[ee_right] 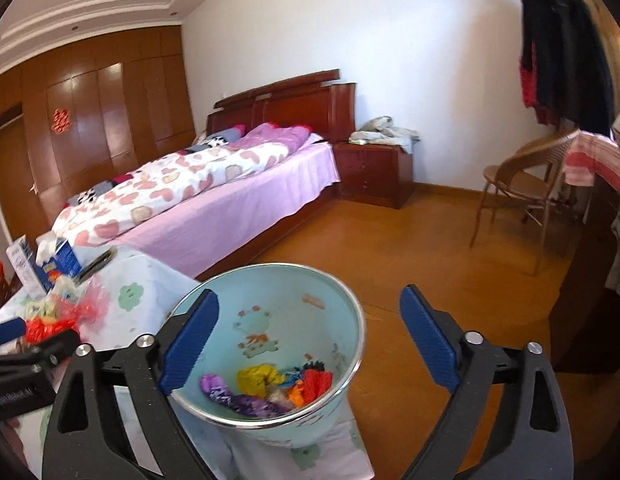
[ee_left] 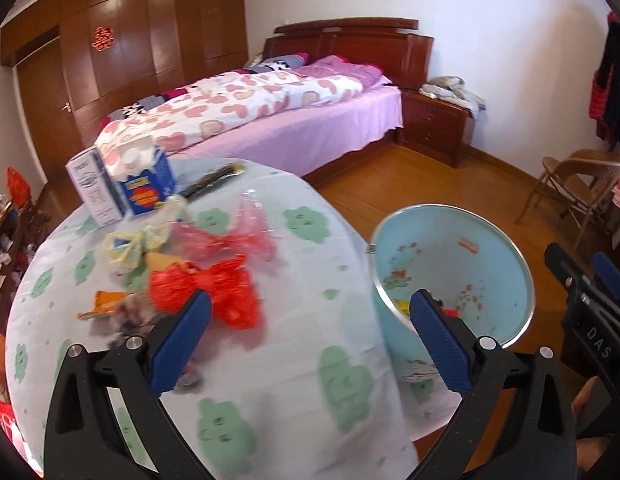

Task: Collect trash
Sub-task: 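Move both open tools back toward the remaining trash on the table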

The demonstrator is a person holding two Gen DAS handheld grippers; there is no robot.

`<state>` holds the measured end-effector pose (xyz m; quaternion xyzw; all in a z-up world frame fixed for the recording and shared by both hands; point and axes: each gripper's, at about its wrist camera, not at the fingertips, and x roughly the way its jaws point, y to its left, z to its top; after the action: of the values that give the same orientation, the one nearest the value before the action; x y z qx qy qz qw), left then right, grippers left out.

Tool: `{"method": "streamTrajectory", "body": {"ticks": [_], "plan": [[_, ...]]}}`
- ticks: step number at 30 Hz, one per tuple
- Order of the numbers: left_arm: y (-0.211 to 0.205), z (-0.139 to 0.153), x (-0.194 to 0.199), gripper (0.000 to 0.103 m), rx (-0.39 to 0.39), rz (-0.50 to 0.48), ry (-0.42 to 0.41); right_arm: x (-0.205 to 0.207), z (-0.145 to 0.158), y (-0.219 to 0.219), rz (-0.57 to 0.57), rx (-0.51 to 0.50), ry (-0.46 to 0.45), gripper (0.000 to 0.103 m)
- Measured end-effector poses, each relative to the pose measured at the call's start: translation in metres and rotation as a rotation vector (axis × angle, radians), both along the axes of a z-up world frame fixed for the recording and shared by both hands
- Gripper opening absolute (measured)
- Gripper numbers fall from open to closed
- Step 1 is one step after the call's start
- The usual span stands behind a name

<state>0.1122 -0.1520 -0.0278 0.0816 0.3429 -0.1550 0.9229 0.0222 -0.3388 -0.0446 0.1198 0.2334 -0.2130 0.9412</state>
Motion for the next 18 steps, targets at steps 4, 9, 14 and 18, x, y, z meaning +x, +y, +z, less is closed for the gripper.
{"method": "streamTrajectory", "body": {"ticks": [4,9,14,18], "plan": [[0.020,-0.002,-0.004,0.097,0.004,0.014,-0.002,0.006,0.001,0.009,0.044,0.012,0.046,0.091],[0.061,-0.012,-0.007,0.097,-0.002,0.049,0.026,0.010,0.002,0.025,0.107,0.032,0.075,0.091],[0.106,-0.019,-0.007,0.097,-0.021,0.120,0.045,0.014,0.005,0.052,0.168,0.022,0.079,0.091],[0.147,-0.023,-0.005,0.097,-0.048,0.190,0.056,0.019,0.008,0.075,0.226,0.024,0.083,0.091]]}}
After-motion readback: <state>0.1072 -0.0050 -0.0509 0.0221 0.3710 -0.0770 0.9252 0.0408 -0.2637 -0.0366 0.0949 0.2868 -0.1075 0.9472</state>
